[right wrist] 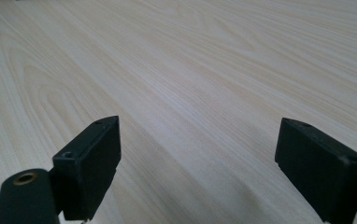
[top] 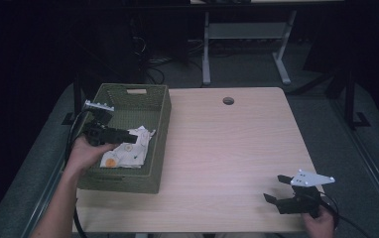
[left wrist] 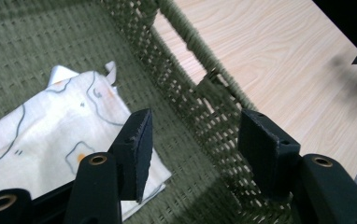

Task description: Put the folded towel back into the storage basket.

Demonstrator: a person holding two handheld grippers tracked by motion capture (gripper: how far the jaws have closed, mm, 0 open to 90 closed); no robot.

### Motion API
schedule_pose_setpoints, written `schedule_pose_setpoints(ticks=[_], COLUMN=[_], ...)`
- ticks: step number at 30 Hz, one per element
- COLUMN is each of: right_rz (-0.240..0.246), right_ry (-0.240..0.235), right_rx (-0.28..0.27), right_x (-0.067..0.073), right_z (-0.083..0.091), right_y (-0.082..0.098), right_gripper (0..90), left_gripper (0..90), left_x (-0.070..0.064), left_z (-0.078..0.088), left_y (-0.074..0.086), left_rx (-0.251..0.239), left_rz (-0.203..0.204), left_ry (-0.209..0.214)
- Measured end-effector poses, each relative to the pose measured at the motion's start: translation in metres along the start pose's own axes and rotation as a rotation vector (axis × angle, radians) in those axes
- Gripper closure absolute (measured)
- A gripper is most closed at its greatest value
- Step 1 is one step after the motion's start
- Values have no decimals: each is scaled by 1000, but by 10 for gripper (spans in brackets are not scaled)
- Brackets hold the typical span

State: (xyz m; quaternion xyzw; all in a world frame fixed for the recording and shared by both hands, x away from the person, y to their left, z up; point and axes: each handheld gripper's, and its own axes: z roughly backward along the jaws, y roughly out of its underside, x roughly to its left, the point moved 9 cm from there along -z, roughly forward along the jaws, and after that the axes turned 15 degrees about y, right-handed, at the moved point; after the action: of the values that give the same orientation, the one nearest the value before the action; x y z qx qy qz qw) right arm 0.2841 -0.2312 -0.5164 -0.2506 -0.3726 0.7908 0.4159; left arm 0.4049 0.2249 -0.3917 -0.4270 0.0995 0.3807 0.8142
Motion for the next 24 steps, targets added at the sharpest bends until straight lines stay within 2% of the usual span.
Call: schedule_pose_setpoints(ticks=[12, 24], right_rz=[-13, -39], right_ry=[-1, -2], right_rx=[-3, 7], right_x=[-3, -6], right_z=[1, 1], right_y=[1, 1], right_gripper=[140, 140], left_gripper=[458, 443], left_x=[-21, -42], left_z=[-5, -27], left_y=[-14, -23], left_rx=[-5, 5], left_rz=[-34, -80], left_ry=[21, 59])
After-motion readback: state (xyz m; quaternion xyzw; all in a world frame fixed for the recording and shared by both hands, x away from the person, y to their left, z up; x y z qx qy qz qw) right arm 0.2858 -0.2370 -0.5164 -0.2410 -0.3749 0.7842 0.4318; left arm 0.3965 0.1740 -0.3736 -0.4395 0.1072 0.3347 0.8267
